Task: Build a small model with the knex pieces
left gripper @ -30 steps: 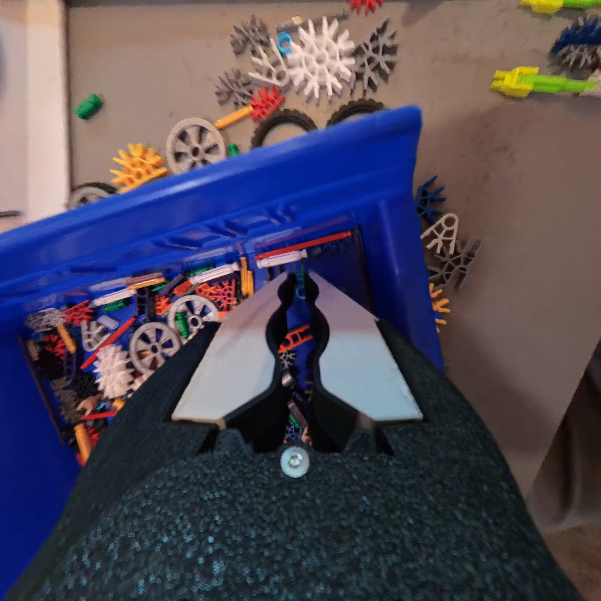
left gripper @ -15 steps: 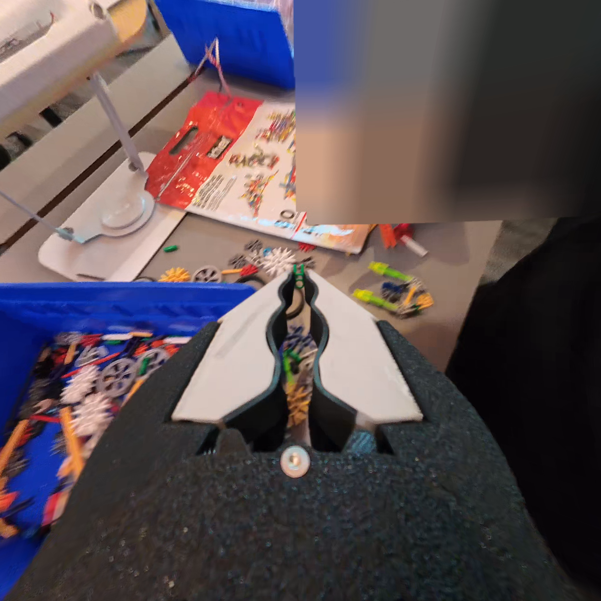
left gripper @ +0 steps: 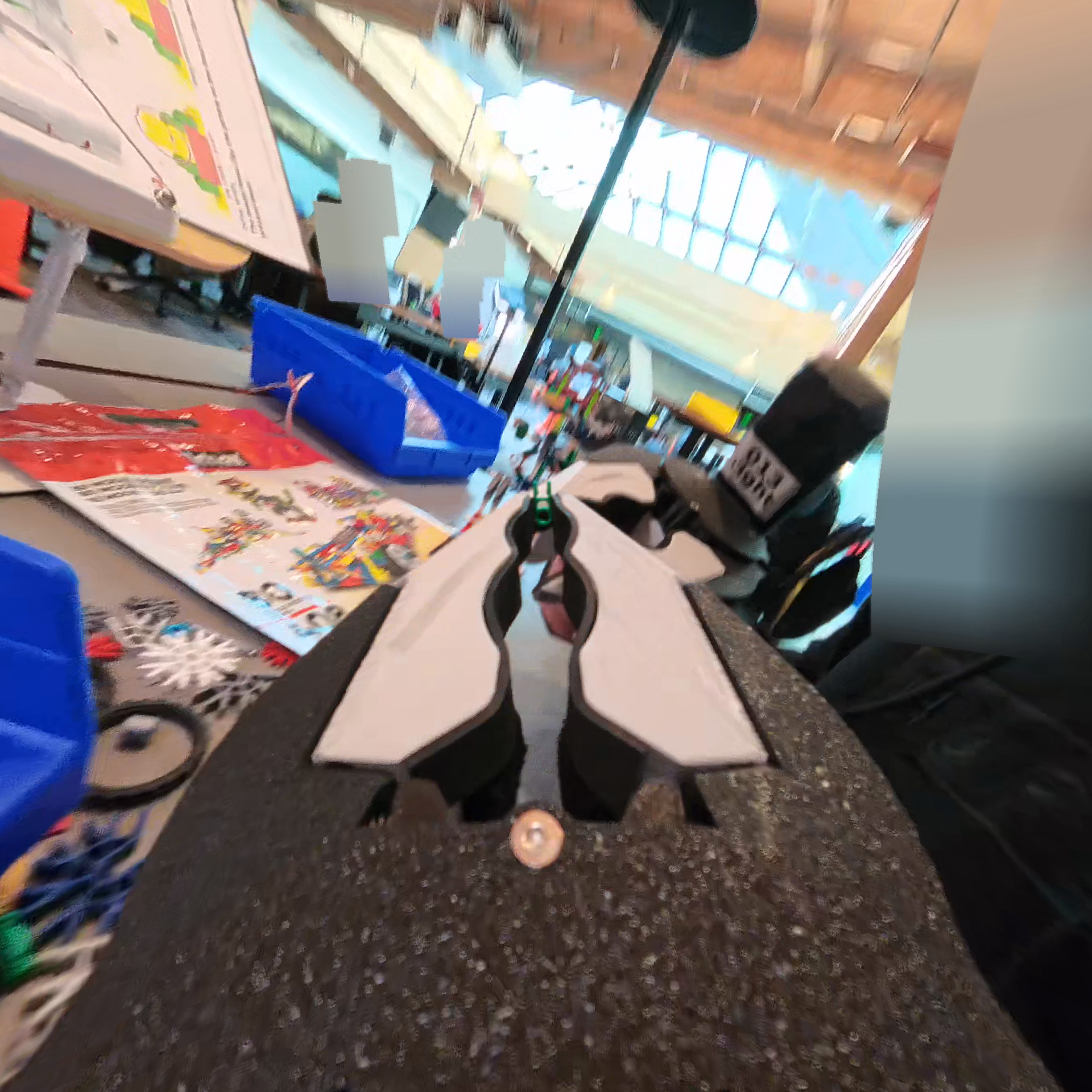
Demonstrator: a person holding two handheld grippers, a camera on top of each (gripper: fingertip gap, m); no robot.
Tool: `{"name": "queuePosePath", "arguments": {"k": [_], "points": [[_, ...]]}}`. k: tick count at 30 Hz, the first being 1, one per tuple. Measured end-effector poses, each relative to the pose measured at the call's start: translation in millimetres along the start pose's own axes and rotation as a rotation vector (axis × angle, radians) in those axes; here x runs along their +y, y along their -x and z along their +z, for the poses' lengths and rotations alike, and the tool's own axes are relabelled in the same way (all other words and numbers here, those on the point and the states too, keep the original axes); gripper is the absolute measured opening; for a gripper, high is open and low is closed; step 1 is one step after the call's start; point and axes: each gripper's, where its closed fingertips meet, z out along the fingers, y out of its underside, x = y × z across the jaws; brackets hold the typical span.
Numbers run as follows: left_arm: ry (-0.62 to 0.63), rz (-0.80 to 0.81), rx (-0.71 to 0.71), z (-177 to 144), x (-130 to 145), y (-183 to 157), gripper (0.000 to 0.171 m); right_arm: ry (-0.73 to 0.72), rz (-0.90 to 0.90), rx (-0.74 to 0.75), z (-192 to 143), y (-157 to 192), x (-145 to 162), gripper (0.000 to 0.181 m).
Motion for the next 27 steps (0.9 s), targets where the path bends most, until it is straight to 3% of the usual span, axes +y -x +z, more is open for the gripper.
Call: {"name": "queuePosePath", "arguments": {"k": [4,11,27], "points": [[-0.136,-0.142,0.048,0.7,-5.1,1.1,0.003,-0.016,0.015,0.088,-3.5,-1.7,-3.6,0.019],[-0.212,-0.198,0.065,8.3,-0.2,-1.1,0.002,-0.071,0.075,0.181,-16.3,-15.1,-12.4,0.013],[-0.353,-0.421,0.108,15.8,0.3,-0.9,0.002,-0.013,-0.288,0.423,-18.1,-21.1,-8.6,0.003]]}}
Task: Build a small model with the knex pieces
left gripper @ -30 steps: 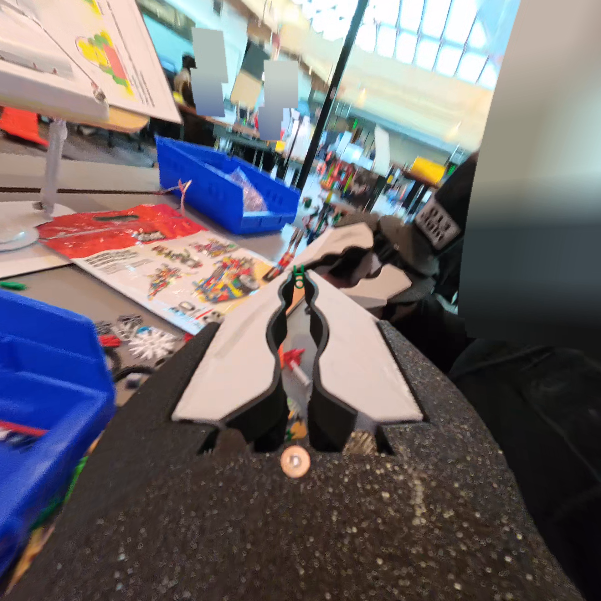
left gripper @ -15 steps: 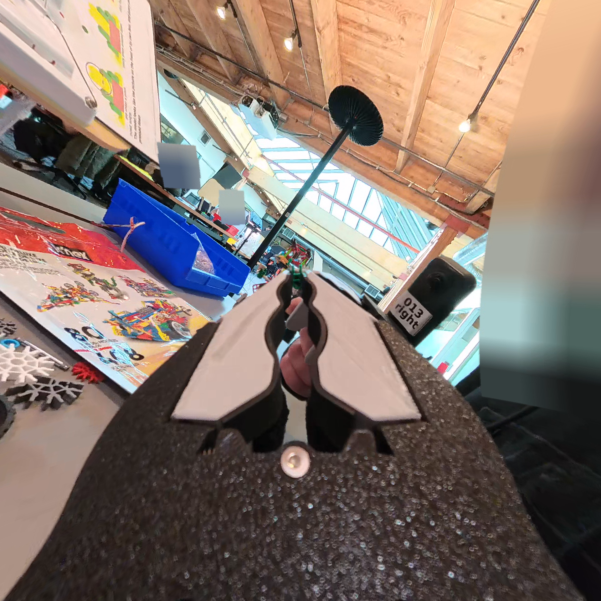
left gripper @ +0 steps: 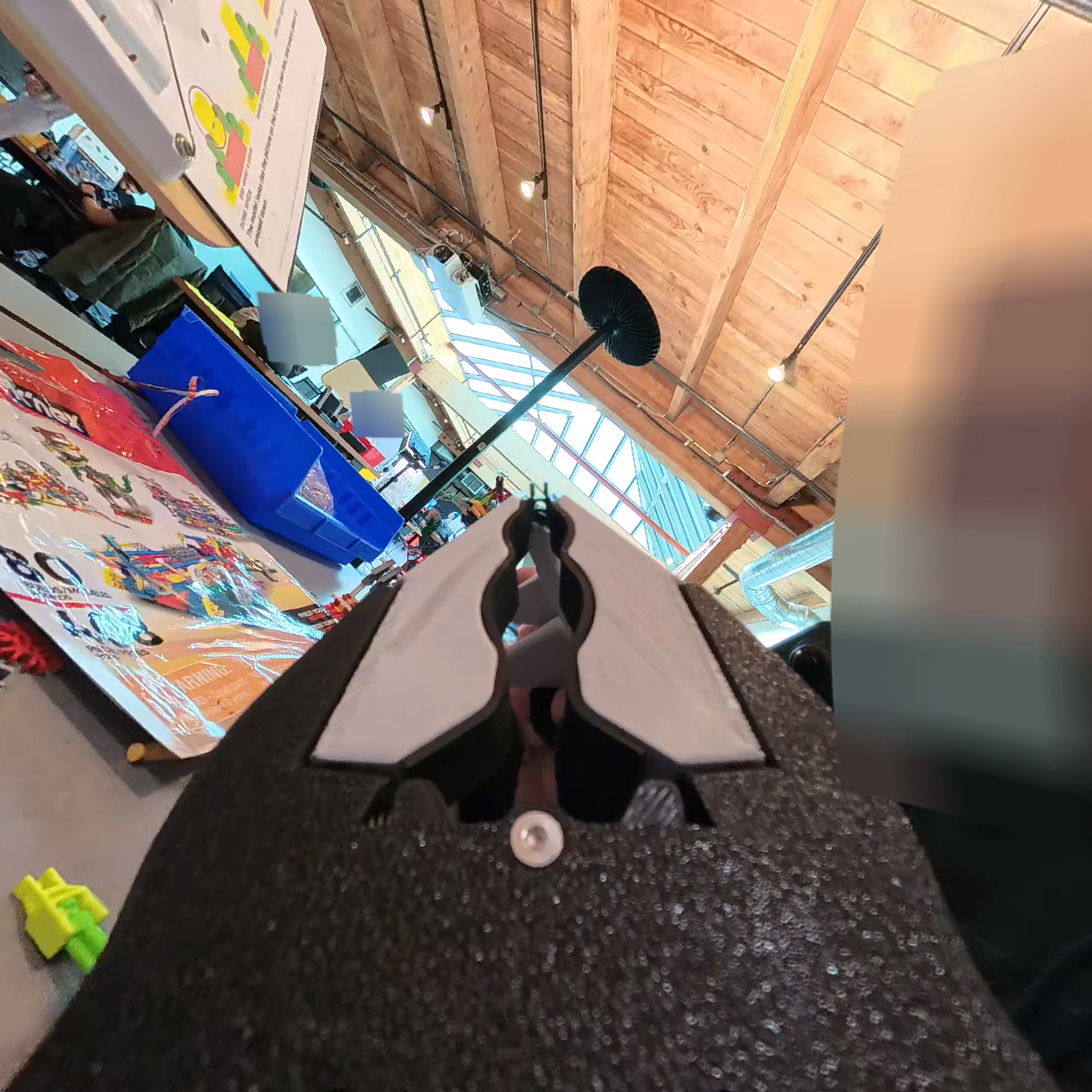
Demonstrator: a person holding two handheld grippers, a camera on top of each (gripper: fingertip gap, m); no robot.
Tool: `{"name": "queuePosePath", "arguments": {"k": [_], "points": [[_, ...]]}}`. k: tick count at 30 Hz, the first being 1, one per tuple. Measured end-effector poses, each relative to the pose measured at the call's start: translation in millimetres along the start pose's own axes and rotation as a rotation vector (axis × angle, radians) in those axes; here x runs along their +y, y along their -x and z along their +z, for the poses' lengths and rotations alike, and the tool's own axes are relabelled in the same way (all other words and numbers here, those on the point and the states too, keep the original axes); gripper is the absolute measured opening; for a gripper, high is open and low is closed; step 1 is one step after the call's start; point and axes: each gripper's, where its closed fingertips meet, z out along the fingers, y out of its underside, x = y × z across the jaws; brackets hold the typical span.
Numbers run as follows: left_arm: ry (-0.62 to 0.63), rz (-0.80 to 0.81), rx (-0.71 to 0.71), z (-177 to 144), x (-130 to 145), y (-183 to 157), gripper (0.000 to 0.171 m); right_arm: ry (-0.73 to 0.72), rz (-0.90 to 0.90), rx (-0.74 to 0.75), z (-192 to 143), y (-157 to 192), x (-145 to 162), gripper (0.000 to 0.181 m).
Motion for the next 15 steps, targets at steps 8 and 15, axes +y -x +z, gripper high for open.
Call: {"name": "queuePosePath", "arguments": {"k": [8,15], "points": [[0.035,-0.024,-0.037,-1.8,3.6,1.3,0.002,-0.006,0.087,-0.069,-4.3,0.8,2.0,0.001],[0.173,0.185,-0.123,-11.6,6.6,6.1,0.006,0.026,0.247,-0.150,-10.8,-6.3,14.9,0.000]]}}
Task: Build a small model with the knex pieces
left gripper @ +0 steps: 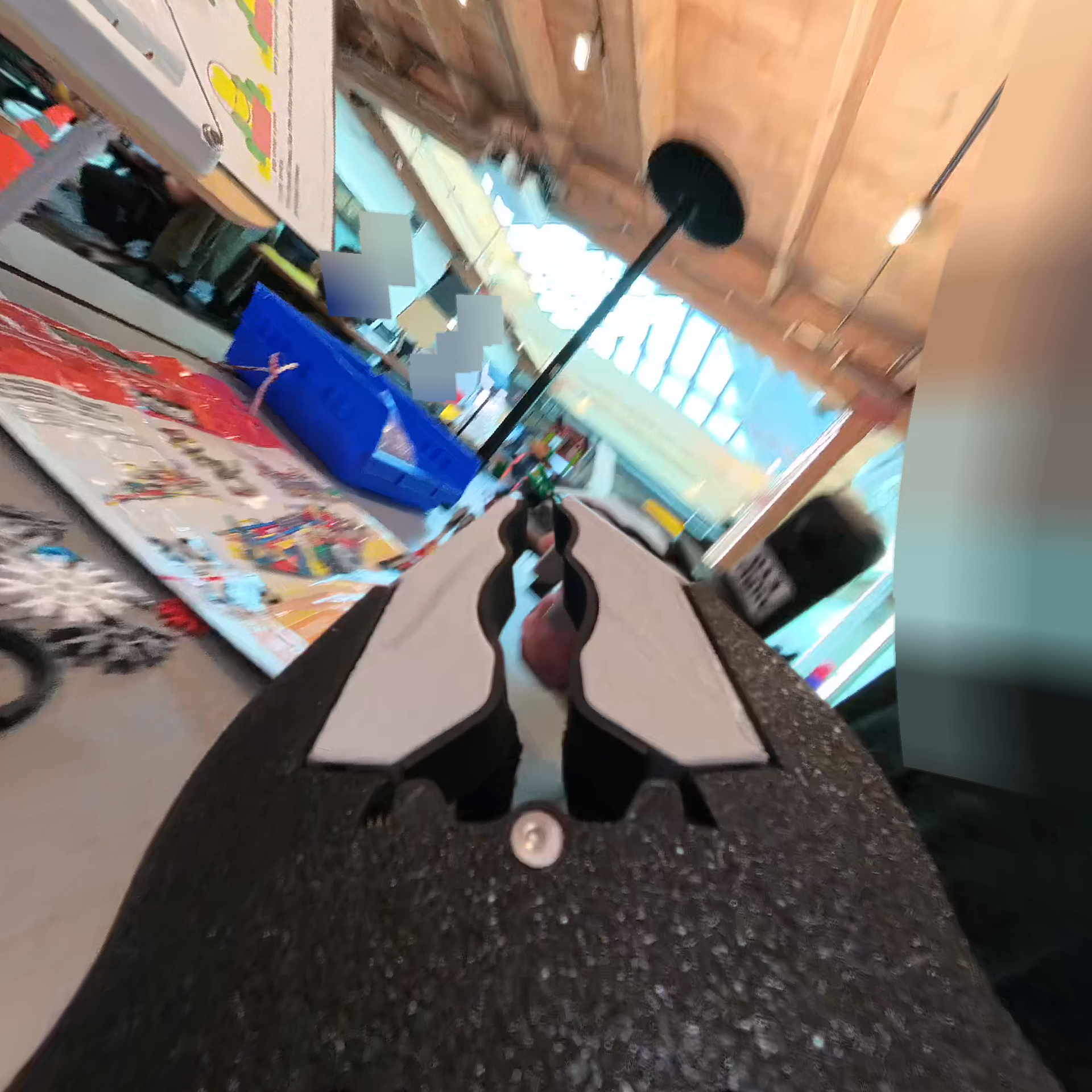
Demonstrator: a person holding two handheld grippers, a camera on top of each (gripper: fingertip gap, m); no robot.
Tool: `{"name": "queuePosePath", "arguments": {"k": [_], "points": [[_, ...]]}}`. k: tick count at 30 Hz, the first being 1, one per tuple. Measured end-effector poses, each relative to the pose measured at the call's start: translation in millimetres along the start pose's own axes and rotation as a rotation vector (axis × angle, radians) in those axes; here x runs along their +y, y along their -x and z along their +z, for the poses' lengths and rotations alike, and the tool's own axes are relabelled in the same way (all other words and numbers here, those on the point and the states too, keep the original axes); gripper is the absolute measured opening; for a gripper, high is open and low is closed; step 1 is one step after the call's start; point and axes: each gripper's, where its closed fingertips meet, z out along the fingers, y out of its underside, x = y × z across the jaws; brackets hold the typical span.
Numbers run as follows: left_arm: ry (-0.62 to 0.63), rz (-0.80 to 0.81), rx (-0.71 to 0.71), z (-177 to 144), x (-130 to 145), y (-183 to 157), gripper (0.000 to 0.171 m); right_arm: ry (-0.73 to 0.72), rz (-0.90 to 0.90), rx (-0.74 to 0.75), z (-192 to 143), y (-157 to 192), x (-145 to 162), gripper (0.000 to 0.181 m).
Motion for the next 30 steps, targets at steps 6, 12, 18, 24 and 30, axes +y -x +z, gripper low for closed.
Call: {"name": "queuePosePath", "arguments": {"k": [6,12,18,24,30], "points": [[0.561,0.702,-0.160,-36.1,57.9,20.6,0.023,0.074,0.062,-0.024,-18.6,-3.4,27.0,0.000],[0.850,1.198,-0.149,-61.1,88.3,40.1,0.028,0.108,0.141,-0.067,-31.6,9.5,45.3,0.002],[0.954,1.300,-0.127,-65.7,94.9,53.3,0.026,0.118,0.181,-0.098,-38.9,16.6,51.1,0.002],[1.000,1.359,-0.104,-63.9,100.3,61.8,0.022,0.135,0.228,-0.146,-42.7,24.0,55.5,0.001],[0.983,1.395,-0.097,-59.3,105.7,62.9,0.019,0.170,0.277,-0.212,-47.1,35.2,63.7,0.001]]}}
